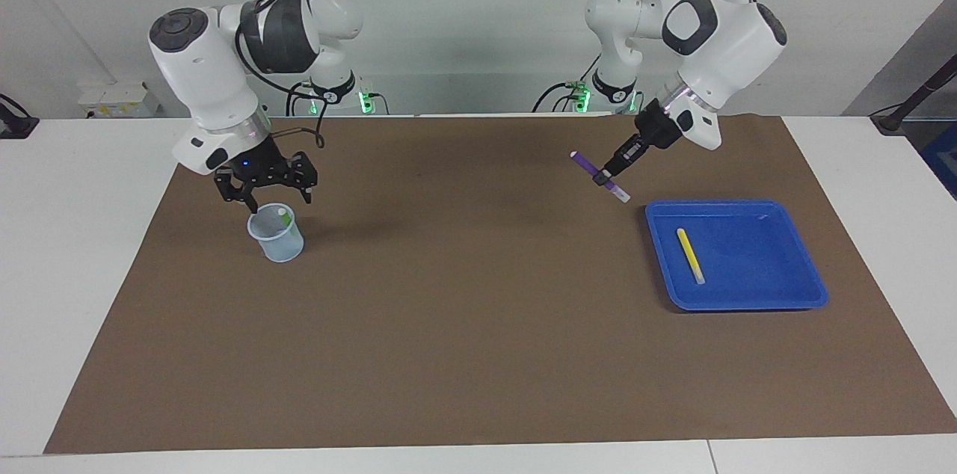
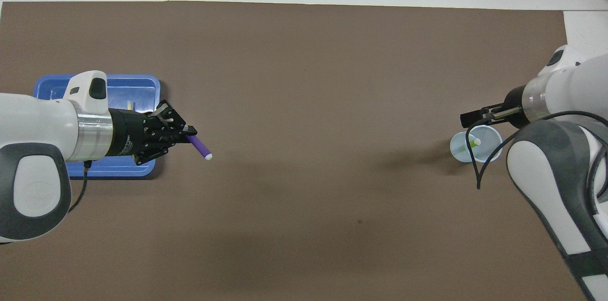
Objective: Right arm passes pens to left for tray arrangement
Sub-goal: 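Lower the purple pen into the blue tray with the left gripper, then open the left gripper and lift it from the tray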
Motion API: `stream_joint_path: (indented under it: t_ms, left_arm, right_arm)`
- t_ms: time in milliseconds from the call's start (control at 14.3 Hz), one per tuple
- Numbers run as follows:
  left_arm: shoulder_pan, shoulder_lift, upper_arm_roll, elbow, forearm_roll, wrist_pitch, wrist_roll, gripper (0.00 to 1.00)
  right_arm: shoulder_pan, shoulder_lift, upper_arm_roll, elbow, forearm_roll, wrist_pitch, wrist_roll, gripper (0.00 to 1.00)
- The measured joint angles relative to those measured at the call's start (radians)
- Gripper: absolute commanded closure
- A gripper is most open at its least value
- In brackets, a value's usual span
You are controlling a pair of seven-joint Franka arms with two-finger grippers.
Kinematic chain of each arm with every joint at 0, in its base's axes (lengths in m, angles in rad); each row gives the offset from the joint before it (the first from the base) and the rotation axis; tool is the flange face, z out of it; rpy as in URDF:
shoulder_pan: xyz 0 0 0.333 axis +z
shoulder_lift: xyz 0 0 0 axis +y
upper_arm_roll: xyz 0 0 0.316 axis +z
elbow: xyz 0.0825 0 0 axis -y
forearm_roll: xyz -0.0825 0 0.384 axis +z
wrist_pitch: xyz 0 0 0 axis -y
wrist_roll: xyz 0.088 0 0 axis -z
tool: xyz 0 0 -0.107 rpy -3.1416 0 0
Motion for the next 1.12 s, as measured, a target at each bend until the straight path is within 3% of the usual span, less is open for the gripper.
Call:
stream_joint_path:
  t_ms: [491,911,1122]
  left_arm:
    - [0.174,0.0,0.004,0.003,0.238,-0.119,0.465,1.0]
    - [0.26,0.082,0.004,0.002,0.4,-0.074,0.712,1.0]
    - [0.271,0.139,0.004,0.003,0.425,-0.01,0.75,1.0]
  right_arm:
    - [-0.009,-0.009,0.005,-0.147,-0.016,0.064,-0.015,0.13]
    - [-0.018,-0.009,0.005,-0.188,-0.016,0.109,-0.015,0.25]
    - [-0.018,-0.009,0.005,-0.195,-0.016,0.116,-0.015,0.25]
